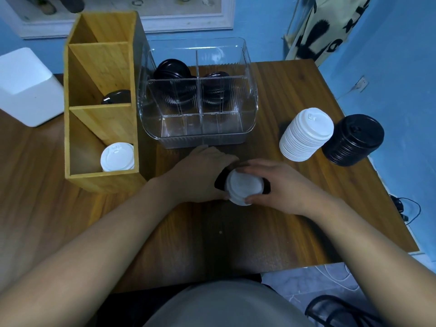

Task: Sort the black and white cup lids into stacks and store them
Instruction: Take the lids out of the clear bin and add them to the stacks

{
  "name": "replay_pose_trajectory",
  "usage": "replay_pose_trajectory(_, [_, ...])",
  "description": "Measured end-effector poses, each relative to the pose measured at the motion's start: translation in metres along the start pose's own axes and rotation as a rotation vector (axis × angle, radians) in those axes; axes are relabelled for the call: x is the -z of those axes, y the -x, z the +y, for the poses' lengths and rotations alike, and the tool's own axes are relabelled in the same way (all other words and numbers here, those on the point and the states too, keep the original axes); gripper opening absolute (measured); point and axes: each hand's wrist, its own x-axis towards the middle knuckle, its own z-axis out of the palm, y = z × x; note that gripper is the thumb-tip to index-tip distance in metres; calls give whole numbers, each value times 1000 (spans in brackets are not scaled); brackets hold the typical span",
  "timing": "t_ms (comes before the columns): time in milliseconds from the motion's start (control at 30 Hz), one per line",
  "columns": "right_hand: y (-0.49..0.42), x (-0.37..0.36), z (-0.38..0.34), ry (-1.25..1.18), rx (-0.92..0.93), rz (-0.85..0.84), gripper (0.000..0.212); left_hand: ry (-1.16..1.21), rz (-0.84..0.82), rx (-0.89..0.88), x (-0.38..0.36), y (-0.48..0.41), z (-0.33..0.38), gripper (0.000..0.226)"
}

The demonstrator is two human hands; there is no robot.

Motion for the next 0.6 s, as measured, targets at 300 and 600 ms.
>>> replay_pose_trajectory(300, [-3,-6,4,48,31,-35,72,19,18,38,1,7,4,68])
replay_pose_trajectory(600, [-5,-11,10,172,87,-58,70,41,27,-10,-2,9,0,53])
